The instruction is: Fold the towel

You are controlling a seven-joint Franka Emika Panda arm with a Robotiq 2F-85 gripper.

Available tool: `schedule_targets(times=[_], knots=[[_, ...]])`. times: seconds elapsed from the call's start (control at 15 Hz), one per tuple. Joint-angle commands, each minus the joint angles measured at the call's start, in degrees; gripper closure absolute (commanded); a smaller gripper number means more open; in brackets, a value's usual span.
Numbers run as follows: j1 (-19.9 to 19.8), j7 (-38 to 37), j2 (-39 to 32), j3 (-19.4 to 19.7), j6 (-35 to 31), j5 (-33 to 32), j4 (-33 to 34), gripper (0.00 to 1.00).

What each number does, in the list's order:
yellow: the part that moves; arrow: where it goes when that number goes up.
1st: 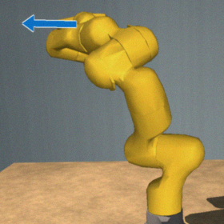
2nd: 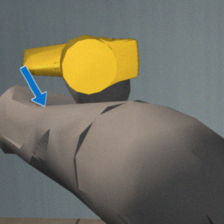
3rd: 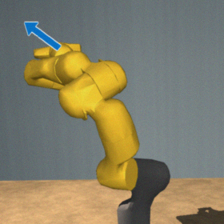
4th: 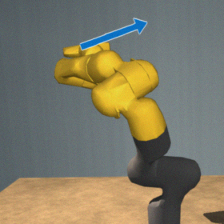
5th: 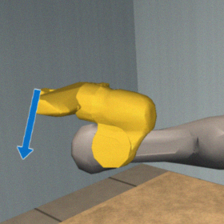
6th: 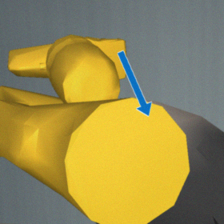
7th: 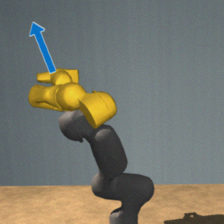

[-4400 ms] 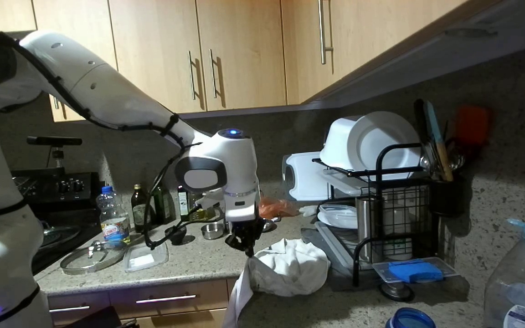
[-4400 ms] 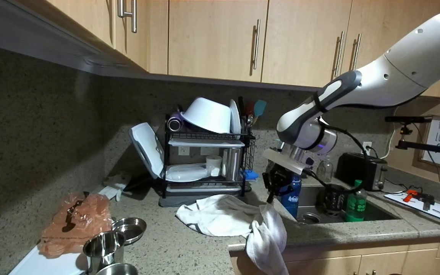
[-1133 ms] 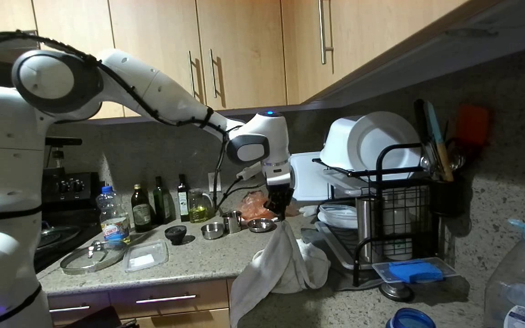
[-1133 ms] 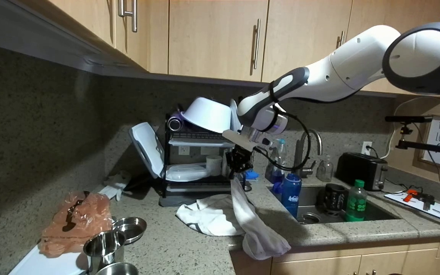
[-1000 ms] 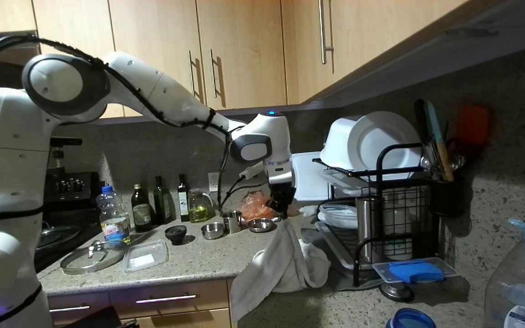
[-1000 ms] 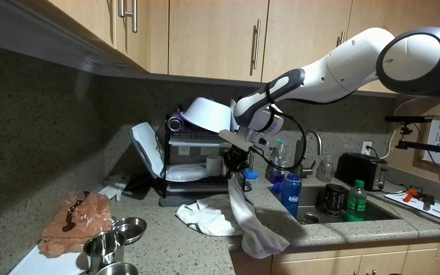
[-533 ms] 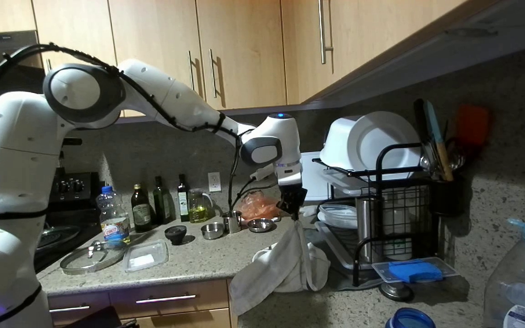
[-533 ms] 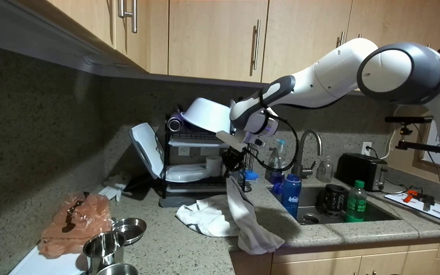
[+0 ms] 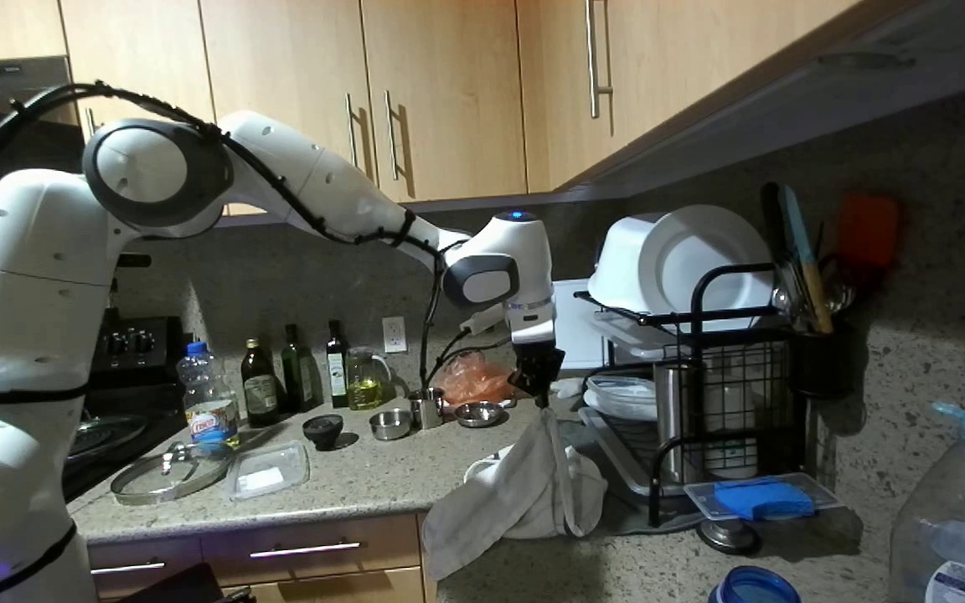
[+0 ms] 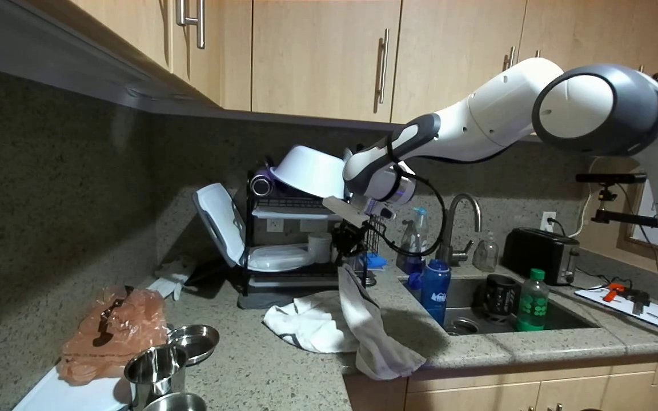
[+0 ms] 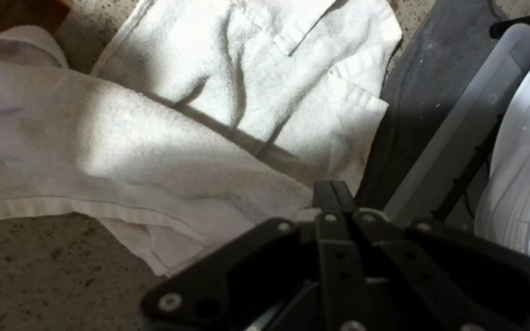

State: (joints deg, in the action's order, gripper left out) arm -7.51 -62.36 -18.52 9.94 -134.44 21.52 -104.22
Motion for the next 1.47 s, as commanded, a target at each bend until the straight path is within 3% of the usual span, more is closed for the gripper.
schedule_targets(times=[0.0, 0.53, 1.33, 1.4], knots=[[-0.28, -2.07, -2.64, -0.54, -0.15, 1.07, 4.15, 1.0], [0.45, -5.63, -11.09, -0.94, -1.69, 0.24, 15.16, 1.0], [1.48, -11.48, -21.62, -0.69, -0.82, -2.28, 25.07, 0.99], [1.48, -12.01, -22.06, -0.7, -0.8, -2.43, 25.42, 0.74]])
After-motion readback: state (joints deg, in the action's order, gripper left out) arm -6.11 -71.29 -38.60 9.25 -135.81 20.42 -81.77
